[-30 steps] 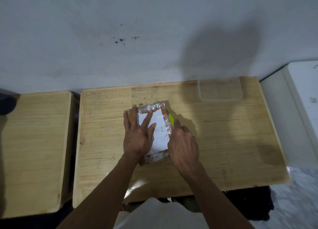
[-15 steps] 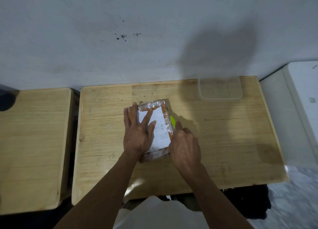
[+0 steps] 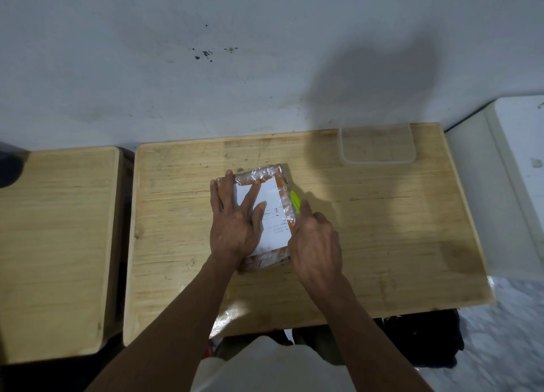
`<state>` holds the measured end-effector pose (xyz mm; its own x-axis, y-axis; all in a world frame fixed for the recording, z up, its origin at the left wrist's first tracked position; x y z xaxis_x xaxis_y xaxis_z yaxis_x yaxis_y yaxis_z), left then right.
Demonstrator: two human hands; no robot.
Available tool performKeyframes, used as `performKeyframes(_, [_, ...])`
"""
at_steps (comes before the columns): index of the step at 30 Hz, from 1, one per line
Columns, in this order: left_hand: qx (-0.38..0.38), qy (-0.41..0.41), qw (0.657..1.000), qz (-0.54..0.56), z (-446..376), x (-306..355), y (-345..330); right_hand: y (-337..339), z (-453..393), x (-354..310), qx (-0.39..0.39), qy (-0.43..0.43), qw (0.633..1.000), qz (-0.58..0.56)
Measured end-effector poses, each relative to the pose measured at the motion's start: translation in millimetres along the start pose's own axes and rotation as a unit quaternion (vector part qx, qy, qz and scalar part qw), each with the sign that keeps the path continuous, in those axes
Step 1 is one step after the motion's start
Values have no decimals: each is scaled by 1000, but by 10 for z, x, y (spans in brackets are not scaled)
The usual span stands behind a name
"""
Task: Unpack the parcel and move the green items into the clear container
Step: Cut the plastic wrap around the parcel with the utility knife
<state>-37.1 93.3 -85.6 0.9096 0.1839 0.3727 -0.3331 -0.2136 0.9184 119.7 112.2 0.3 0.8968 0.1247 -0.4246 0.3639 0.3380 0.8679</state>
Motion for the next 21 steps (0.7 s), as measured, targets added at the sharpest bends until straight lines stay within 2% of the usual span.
performKeyframes(7, [-19,12,1000,-6,7,-33,-41,42,-19,14,13,3,1000,1])
performKeyframes(21, [22,-3,1000,-2,-4,56,71,-16,31,-25,-15,-10,998,56])
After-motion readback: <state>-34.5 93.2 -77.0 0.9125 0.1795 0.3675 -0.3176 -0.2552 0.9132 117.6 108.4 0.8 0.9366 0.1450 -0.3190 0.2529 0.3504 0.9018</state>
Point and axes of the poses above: each hand's wrist, its own z-axis away from the middle knuckle, its own y-axis out of the back of the hand, x = y × z, the point moved 9 cm from there along -z, towards the middle knuckle, and after that the axes turned 3 degrees about y, right-handed, at the moved point
